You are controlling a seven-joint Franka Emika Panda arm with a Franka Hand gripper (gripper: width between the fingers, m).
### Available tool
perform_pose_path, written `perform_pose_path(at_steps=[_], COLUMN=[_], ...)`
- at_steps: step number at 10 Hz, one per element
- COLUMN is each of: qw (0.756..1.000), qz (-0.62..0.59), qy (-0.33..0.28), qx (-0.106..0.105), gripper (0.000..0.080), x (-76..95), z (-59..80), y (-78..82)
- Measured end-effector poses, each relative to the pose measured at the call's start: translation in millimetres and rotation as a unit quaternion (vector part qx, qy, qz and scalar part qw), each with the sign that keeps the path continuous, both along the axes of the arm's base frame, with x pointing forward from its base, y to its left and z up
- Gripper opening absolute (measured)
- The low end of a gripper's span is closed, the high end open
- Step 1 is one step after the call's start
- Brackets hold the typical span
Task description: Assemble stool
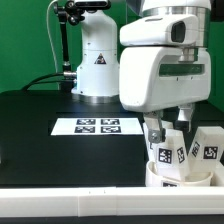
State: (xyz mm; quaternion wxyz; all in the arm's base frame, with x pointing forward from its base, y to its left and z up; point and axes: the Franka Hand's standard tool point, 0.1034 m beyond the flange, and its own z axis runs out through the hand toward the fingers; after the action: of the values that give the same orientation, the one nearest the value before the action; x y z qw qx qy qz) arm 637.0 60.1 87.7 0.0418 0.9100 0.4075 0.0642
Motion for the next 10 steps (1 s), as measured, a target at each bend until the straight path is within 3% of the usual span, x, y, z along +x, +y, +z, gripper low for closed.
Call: perform_pose_path(at_steps=[3, 4, 5, 6, 7, 10], qw=[1.000, 1.000, 1.000, 1.000, 0.999, 0.994], qz=[-0.012, -0.017, -0.019, -0.029, -0.041, -0.108], qy=[0.002, 0.001, 0.001, 0.000, 0.000, -0.002], qx=[0.002, 0.002, 0.002, 0.004, 0.006, 0.016], gripper=[0.0649, 0.0515, 0.0515, 0.0375, 0.0340, 0.0340], x=[1.7, 2.2, 2.0, 2.6, 2.7, 2.7], z=[-4.1, -4.8, -5.3, -4.5, -4.3, -4.4], y=[2.4, 2.9, 2.2, 2.1, 1.9, 1.8])
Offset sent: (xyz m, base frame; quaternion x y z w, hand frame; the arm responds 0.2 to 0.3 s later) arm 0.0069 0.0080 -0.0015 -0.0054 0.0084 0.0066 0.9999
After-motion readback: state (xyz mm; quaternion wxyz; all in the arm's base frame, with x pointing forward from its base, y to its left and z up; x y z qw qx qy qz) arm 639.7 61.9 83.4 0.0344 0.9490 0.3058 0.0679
